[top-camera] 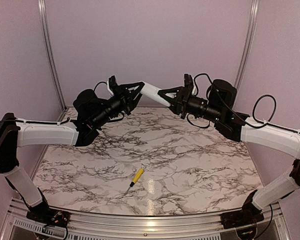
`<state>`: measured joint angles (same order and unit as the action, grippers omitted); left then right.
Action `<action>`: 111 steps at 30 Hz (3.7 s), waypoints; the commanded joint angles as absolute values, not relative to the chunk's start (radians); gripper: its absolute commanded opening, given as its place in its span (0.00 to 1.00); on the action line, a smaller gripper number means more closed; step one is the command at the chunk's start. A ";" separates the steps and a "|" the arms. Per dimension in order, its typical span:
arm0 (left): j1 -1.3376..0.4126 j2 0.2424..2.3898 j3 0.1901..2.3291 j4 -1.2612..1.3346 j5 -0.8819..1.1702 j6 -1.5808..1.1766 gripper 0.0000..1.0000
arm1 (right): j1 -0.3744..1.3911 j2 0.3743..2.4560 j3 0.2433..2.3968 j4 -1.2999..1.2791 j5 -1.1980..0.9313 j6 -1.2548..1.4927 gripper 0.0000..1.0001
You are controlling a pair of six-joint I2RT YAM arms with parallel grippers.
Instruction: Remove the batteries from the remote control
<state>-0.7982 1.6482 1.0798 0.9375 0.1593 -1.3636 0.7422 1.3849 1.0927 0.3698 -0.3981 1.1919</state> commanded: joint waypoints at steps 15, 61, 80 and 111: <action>-0.815 1.548 0.990 0.828 0.153 -1.320 0.84 | 0.761 1.350 1.071 0.353 -0.370 1.202 0.00; -0.814 1.077 0.798 -0.498 -0.135 -1.170 0.99 | 0.674 1.310 1.036 0.019 -0.564 0.921 0.00; -0.819 1.070 0.851 -0.592 -0.148 -1.130 0.99 | 0.640 1.399 1.022 0.047 -0.640 0.890 0.00; -0.798 1.439 1.341 -0.462 0.444 -0.661 0.81 | 0.642 1.394 1.073 -0.129 -0.678 0.804 0.00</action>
<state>-0.7986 1.3979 1.3296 -0.5686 0.2790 -0.6937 0.6468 1.4254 1.0168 -0.0959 -0.6659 0.8219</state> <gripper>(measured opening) 0.839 0.205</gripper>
